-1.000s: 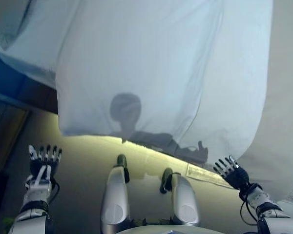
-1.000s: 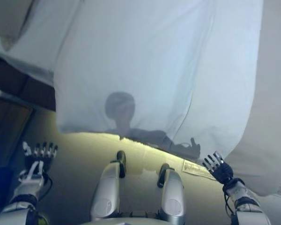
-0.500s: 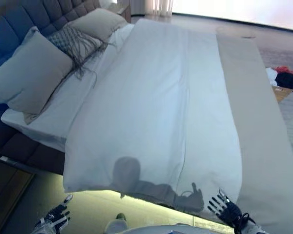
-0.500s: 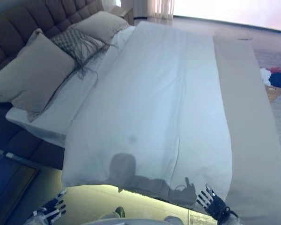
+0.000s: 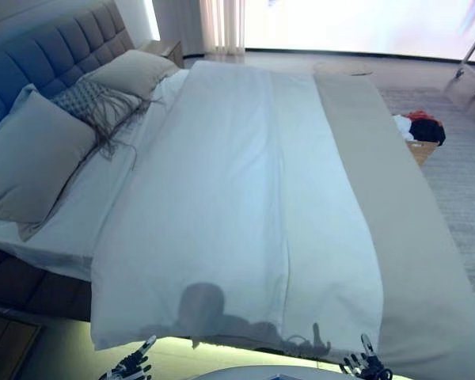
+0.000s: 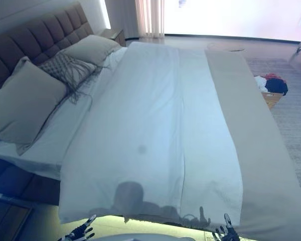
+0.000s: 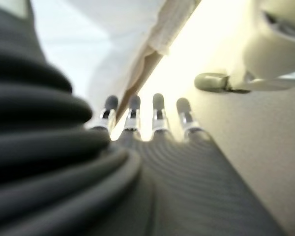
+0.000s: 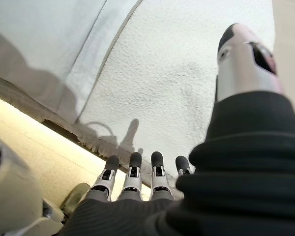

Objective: Make the bed neatly

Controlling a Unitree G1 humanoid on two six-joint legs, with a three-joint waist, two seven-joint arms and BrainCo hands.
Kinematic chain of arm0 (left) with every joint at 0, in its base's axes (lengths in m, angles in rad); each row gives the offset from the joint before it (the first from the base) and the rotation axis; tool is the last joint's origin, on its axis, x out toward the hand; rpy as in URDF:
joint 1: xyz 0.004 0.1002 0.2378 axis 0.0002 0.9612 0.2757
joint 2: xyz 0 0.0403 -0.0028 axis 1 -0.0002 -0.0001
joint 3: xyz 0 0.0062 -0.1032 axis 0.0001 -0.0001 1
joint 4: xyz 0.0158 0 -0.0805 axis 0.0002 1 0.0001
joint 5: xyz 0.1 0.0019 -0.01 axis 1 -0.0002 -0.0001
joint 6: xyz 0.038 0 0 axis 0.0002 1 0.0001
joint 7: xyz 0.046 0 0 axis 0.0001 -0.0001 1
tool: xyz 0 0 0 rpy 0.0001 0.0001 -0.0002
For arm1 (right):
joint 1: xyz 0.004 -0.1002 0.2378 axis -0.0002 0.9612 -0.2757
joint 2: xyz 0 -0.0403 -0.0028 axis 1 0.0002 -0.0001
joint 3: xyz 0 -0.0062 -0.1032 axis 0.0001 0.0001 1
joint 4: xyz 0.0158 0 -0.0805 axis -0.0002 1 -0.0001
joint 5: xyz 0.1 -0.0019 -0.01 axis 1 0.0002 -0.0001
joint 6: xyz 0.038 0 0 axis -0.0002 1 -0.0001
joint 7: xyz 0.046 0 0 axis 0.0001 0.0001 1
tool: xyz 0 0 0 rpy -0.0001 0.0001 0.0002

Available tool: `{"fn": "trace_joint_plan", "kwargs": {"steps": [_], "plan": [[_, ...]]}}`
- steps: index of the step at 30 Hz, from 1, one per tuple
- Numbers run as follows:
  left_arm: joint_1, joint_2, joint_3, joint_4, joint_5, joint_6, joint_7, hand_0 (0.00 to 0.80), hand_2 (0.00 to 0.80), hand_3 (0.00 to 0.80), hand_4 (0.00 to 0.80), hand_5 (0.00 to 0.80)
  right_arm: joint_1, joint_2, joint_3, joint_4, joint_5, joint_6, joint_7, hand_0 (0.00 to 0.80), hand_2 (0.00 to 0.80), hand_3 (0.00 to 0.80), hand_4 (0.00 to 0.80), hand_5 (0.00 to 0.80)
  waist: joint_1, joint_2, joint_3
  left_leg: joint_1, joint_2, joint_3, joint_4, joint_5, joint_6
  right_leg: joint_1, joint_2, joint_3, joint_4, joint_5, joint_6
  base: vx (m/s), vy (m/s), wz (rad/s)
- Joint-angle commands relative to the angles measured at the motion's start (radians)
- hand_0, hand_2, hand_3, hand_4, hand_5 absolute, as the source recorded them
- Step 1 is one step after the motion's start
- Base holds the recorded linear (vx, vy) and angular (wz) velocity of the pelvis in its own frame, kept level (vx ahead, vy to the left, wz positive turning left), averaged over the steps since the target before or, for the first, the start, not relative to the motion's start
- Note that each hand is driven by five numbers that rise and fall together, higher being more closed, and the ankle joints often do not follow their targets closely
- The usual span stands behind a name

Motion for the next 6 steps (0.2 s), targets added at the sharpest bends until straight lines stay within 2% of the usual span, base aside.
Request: {"fn": "trace_joint_plan", "kwargs": {"steps": [1,6], "plan": [[-0.06,-0.045,0.003,0.05,-0.036,-0.024,-0.005,0.0,0.0,0.0,0.0,0.0,-0.062,0.004,-0.018,0.039,0.03,-0.025,0.003,0.0,0.0,0.0,0.0,0.0,-0.002,0.043,0.017,0.019,0.021,-0.026,0.008,-0.045,0.004,-0.062,0.0,-0.024,-0.09,0.173,0.023,0.032,-0.008,-0.04],[-0.061,-0.047,-0.006,0.045,-0.031,-0.029,-0.01,0.0,0.0,0.0,0.0,0.0,-0.065,0.007,0.001,0.036,0.017,-0.019,0.023,0.0,0.0,0.0,0.0,0.0,0.002,0.04,0.01,0.024,0.023,-0.03,0.008,-0.046,0.004,-0.056,0.0,-0.026,-0.092,0.173,0.024,0.007,-0.002,0.0]]}}
